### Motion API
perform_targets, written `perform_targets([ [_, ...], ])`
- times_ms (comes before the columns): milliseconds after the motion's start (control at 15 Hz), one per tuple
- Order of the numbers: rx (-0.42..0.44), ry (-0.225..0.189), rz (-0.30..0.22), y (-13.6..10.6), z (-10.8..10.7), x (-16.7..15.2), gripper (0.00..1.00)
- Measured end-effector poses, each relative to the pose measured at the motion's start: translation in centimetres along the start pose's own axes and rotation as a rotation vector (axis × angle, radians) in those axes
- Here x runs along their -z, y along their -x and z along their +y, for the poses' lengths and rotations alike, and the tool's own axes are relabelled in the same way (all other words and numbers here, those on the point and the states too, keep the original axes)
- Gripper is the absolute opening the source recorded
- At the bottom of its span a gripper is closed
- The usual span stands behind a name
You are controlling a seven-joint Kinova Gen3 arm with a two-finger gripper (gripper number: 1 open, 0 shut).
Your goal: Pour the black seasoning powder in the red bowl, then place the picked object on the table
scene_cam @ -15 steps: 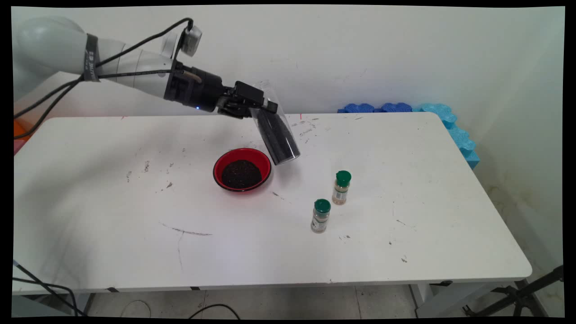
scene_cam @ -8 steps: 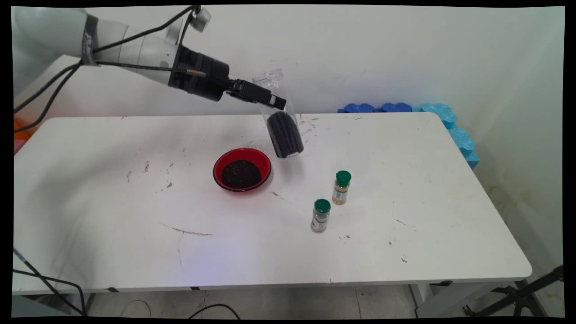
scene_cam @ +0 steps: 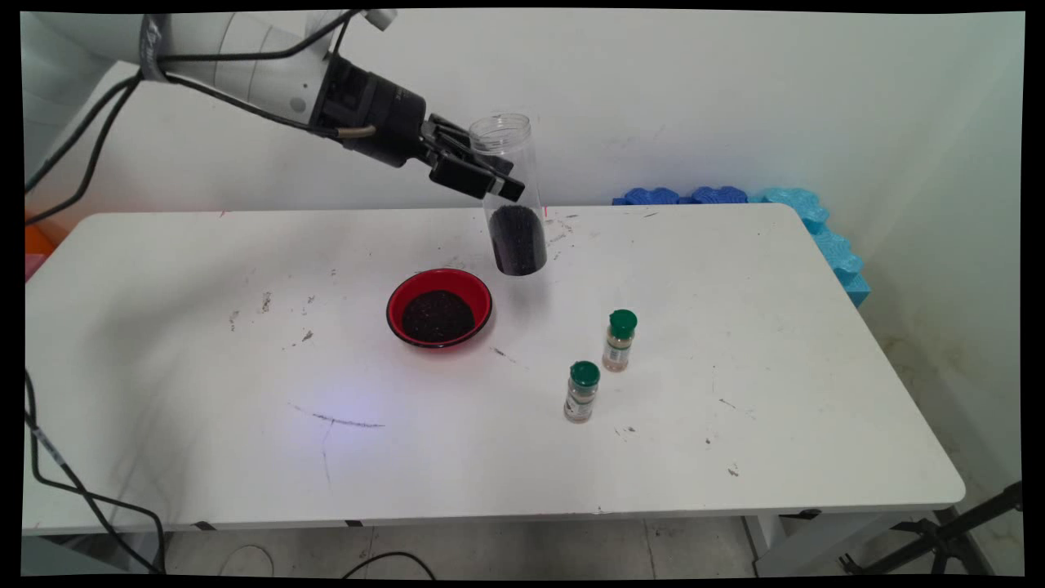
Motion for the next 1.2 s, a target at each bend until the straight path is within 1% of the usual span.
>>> perform_targets([
  [133,-0.087,0.005,-0.013,-0.6,0.5,0.0,0.0],
  [333,-0.176,0.011,-0.026,-1.3,1.1,0.0,0.0],
  [667,-0.254,0.013,-0.041,-2.1,1.8,-0.2,0.0],
  [867,-0.261,0.012,-0.045,-2.3,2.2,-0.3,0.0],
  [1000,-0.235,0.01,-0.045,-2.2,2.3,-0.5,0.0],
  [1200,-0.171,0.003,-0.042,-1.2,2.5,-1.3,0.0],
])
